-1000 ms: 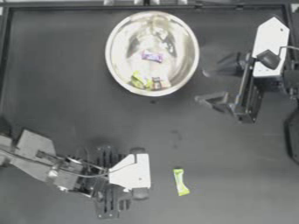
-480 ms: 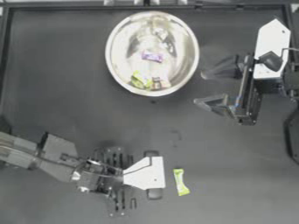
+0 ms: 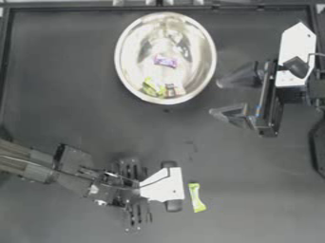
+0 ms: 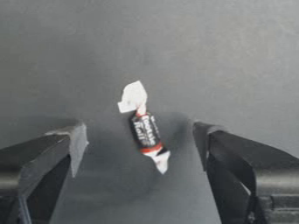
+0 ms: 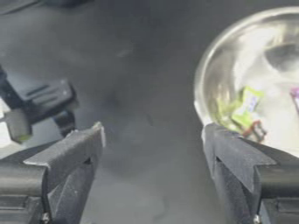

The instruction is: Put candies in bowl

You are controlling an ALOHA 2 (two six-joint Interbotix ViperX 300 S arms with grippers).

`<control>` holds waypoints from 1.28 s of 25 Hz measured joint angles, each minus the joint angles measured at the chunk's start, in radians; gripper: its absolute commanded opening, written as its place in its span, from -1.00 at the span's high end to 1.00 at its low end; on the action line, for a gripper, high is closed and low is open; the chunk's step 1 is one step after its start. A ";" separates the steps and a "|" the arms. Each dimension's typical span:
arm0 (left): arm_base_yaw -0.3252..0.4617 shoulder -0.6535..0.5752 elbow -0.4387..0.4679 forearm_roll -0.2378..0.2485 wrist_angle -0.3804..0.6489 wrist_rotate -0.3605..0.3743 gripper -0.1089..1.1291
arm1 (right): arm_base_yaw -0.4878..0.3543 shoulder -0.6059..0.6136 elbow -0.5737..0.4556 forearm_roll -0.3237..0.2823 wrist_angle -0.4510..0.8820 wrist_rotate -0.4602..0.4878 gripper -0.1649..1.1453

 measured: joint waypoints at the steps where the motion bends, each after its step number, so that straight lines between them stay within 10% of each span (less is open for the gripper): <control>1: 0.002 0.000 0.000 0.000 0.000 0.000 -0.83 | 0.002 -0.002 0.000 0.000 -0.002 0.000 -0.73; 19: 0.009 0.020 -0.009 -0.003 0.017 0.003 -0.78 | 0.011 -0.002 0.000 0.005 -0.012 0.000 -0.73; 32: 0.002 0.032 -0.020 -0.031 0.023 0.003 -0.27 | 0.011 -0.002 0.000 0.006 -0.018 0.000 -0.73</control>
